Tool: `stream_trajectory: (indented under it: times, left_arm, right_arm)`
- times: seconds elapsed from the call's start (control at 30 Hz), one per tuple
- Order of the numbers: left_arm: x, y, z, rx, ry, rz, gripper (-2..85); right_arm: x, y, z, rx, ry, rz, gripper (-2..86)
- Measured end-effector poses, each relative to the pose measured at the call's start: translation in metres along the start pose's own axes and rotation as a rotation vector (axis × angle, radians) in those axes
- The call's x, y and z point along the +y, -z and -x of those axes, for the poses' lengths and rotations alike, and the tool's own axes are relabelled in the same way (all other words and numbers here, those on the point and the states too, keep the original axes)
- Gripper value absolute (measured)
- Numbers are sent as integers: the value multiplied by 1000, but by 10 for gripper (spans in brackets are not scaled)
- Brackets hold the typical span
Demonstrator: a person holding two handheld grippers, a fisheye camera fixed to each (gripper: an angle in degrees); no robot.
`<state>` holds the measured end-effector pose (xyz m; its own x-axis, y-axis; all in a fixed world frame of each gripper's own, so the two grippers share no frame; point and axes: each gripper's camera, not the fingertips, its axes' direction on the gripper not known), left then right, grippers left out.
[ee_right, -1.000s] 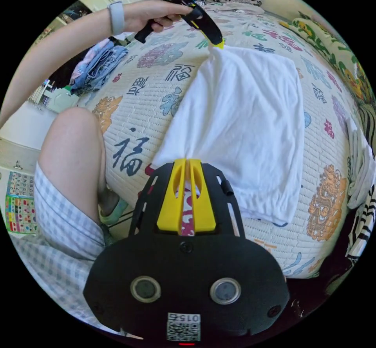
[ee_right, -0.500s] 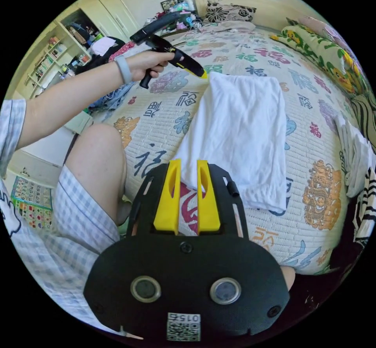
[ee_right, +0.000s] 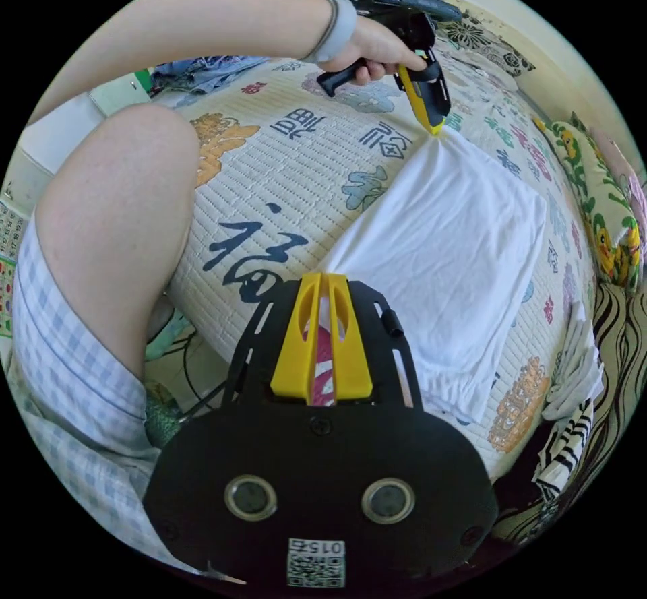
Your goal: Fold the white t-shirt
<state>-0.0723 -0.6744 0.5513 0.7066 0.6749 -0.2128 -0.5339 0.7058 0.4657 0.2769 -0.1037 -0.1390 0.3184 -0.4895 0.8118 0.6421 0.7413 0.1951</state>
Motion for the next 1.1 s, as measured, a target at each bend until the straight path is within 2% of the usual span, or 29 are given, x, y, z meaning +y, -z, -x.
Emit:
stream_trajectory:
  times: [0.13, 0.23, 0.4, 0.5, 0.53, 0.67, 0.77, 0.83, 0.93, 1.03, 1.1]
  left_arm:
    - [31, 25, -6, -21, -6, -12, 65]
    - [68, 49, -36, 62, -82, 8, 80]
    - [123, 16, -98, 167, -209, 160, 72]
    - [146, -20, -113, 185, -220, 291, 61]
    - [155, -29, -116, 136, -234, 341, 55]
    - [168, -15, -116, 107, -252, 341, 40]
    - [174, 13, -102, 189, -229, 282, 54]
    - [168, 50, -67, 250, -126, 121, 70]
    - [147, 89, -18, 227, 20, -56, 87]
    - [118, 99, 11, 245, 95, -112, 101]
    - [104, 97, 18, 247, 114, -119, 105]
  right_arm:
    - [9, 43, -51, -241, -122, -119, 55]
    - [28, 68, -100, -214, -263, -186, 62]
    - [43, 54, -173, -123, -455, -73, 26]
    - [43, 35, -195, -201, -457, 36, 4]
    - [43, 37, -202, -209, -465, 5, 1]
    - [32, 48, -230, -263, -482, 10, 2]
    - [19, 70, -266, -306, -496, -53, 18]
    - [1, 96, -310, -300, -491, -176, 39]
    - [-44, 113, -376, -320, -459, -260, 62]
    - [-103, 109, -433, -283, -441, -226, 81]
    - [-137, 99, -465, -370, -431, -191, 95]
